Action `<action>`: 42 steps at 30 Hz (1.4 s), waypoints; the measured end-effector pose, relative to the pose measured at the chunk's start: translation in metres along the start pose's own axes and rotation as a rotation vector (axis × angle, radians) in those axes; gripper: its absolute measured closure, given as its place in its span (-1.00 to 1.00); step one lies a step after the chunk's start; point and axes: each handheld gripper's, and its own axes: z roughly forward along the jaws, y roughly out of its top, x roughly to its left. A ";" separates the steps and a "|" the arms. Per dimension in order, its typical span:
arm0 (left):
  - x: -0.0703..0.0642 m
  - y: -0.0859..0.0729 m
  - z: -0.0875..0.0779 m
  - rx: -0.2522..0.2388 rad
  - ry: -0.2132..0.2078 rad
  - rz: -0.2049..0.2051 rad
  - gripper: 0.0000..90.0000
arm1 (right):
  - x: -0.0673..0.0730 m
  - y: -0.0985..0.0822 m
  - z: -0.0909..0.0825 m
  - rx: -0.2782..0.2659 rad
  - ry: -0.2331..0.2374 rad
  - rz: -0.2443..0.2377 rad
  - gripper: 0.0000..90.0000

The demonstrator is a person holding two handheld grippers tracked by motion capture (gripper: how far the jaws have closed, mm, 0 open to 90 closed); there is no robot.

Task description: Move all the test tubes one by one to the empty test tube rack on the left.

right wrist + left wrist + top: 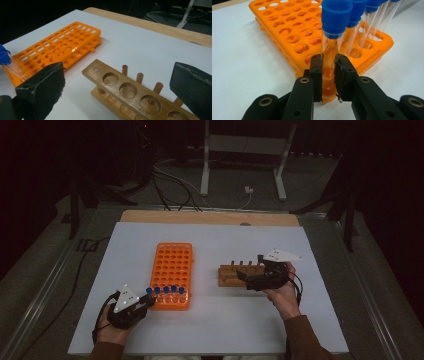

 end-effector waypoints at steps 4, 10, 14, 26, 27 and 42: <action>0.002 0.000 0.001 -0.003 -0.010 -0.024 0.74 | 0.000 -0.001 0.000 -0.007 0.007 -0.003 -1.00; 0.003 -0.001 0.001 -0.010 -0.022 -0.046 0.72 | -0.001 -0.003 0.000 -0.004 0.009 -0.001 -1.00; 0.003 -0.001 0.001 -0.014 -0.028 -0.052 0.67 | -0.001 -0.004 -0.001 -0.011 0.013 -0.004 -1.00; 0.010 0.002 -0.017 -0.117 -0.010 -0.112 -0.09 | -0.006 -0.010 -0.010 -0.045 -0.005 -0.014 -1.00; 0.011 0.003 -0.019 -0.128 -0.006 -0.121 -0.19 | -0.007 -0.011 -0.011 -0.051 -0.005 -0.016 -1.00; 0.034 0.014 -0.047 -0.256 0.142 -0.219 -0.97 | -0.015 -0.037 -0.042 -0.127 -0.048 0.000 -1.00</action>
